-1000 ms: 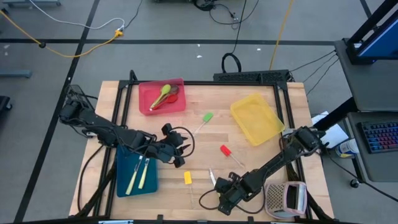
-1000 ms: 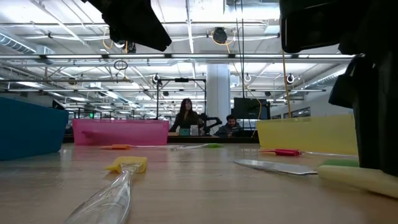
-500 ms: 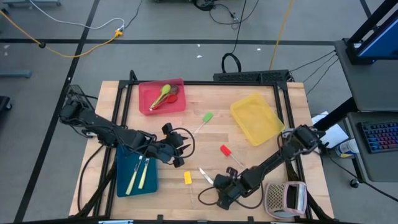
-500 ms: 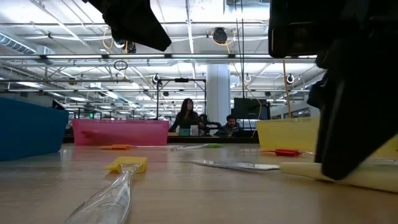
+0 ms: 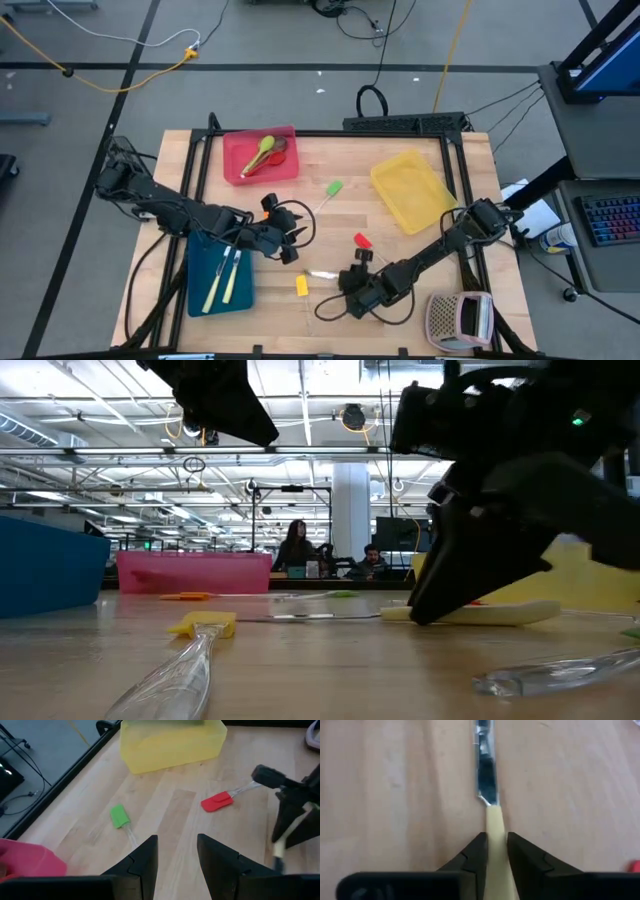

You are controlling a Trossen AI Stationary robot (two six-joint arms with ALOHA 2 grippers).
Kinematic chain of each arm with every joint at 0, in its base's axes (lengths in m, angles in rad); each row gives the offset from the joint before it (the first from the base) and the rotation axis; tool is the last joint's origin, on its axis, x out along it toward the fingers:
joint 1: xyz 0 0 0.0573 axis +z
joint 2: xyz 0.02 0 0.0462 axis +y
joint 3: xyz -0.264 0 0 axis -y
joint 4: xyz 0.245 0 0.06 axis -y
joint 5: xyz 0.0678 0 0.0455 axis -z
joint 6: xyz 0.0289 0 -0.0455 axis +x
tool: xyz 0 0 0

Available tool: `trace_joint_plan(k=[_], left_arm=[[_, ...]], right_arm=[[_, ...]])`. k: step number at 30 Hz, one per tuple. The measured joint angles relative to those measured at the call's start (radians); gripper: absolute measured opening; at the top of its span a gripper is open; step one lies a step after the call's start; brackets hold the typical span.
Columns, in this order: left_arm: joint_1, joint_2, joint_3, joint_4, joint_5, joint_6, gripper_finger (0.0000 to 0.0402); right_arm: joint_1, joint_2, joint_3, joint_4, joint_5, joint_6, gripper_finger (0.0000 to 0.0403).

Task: Pick & Place Kitchen Items
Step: Put the kitchen knife into the blue bin

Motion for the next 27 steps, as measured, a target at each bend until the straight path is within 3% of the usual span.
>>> trace_joint_plan(k=[7, 16, 19, 23, 27], left_arm=[[-0.013, 0.026, 0.000, 0.002, -0.001, -0.076, 0.0143], [-0.092, 0.103, 0.000, 0.023, 0.000, -0.137, 0.0143], [-0.139, 0.101, 0.000, 0.041, -0.001, -0.138, 0.0143], [-0.191, 0.102, 0.000, 0.037, -0.007, -0.138, 0.0143], [-0.219, 0.102, 0.000, 0.034, -0.007, -0.155, 0.0143]], right_arm=[[-0.020, -0.002, -0.023, 0.039, 0.008, 0.036, 0.0026], [-0.028, -0.022, -0.026, 0.121, 0.005, -0.011, 0.0001], [-0.033, -0.046, -0.026, 0.128, 0.003, -0.054, 0.0001], [-0.045, -0.047, -0.025, 0.142, -0.097, -0.119, 0.0009], [-0.050, -0.048, -0.025, 0.146, -0.102, -0.158, 0.0030]])
